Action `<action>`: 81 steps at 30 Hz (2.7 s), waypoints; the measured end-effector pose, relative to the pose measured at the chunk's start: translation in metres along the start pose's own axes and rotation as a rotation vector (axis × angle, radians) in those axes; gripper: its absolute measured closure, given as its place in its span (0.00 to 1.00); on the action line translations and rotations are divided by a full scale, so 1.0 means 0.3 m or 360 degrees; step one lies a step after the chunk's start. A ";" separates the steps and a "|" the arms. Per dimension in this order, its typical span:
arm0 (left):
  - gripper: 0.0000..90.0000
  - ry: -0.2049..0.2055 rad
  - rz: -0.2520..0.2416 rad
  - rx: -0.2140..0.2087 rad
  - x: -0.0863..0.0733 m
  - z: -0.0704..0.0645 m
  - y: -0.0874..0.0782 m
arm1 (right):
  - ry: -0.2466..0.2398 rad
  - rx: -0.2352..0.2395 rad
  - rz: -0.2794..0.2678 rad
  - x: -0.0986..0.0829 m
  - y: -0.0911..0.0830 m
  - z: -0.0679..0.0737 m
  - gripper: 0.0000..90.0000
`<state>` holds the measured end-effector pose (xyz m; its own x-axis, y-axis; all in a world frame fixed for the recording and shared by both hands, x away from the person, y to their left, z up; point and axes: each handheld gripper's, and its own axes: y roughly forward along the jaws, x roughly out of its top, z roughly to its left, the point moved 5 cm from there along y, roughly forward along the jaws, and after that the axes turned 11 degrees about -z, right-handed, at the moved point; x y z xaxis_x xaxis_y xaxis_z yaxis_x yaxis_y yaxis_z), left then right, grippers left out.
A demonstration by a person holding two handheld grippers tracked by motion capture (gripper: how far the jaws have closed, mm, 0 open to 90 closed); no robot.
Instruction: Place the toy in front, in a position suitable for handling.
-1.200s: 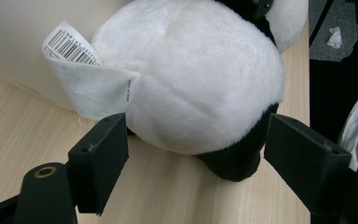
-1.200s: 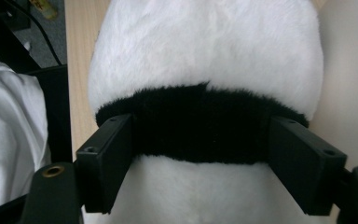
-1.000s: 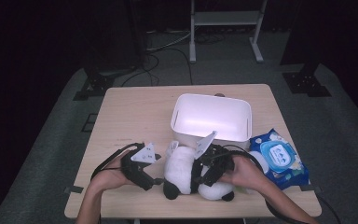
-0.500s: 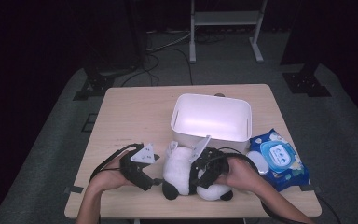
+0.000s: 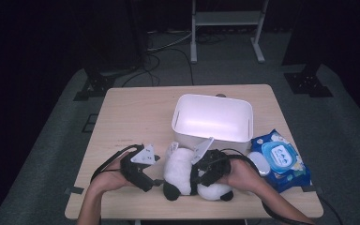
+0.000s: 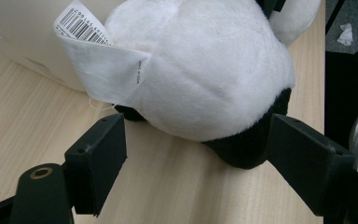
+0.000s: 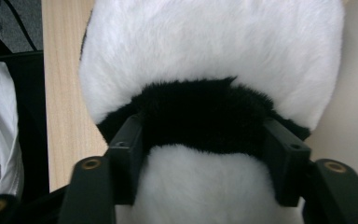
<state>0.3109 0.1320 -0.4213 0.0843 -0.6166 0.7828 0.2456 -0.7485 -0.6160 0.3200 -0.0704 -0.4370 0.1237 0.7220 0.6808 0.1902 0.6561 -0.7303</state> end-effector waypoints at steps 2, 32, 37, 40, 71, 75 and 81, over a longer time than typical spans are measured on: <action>0.21 -0.0004 -0.0002 0.0002 -0.004 0.001 0.003 | 0.0003 -0.0003 -0.0012 0.000 -0.006 -0.001 0.50; 0.20 -0.0035 -0.0040 0.0026 -0.044 0.029 -0.041 | 0.0045 0.0045 -0.0158 0.083 -0.098 0.006 0.71; 0.20 -0.0051 -0.0059 0.0031 -0.046 0.031 -0.044 | 0.0037 0.0040 -0.0154 0.079 -0.097 0.003 0.75; 0.20 -0.0049 -0.0052 0.0029 -0.050 0.033 -0.044 | 0.0019 0.0024 -0.0131 0.070 -0.081 0.007 0.77; 0.20 -0.0044 -0.0048 0.0020 -0.043 0.026 -0.036 | 0.0040 0.0033 0.0123 0.016 0.025 -0.004 0.24; 0.20 -0.0033 -0.0039 0.0016 -0.042 0.026 -0.035 | 0.0011 0.0016 0.0111 0.013 0.045 0.001 0.35; 0.20 -0.0048 -0.0043 0.0015 -0.046 0.025 -0.027 | -0.0011 -0.0024 0.0060 0.010 0.027 0.007 0.55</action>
<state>0.3151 0.1483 -0.4263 0.1067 -0.5886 0.8014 0.2570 -0.7623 -0.5940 0.3199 -0.0625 -0.4410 0.1243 0.7475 0.6525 0.2005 0.6251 -0.7543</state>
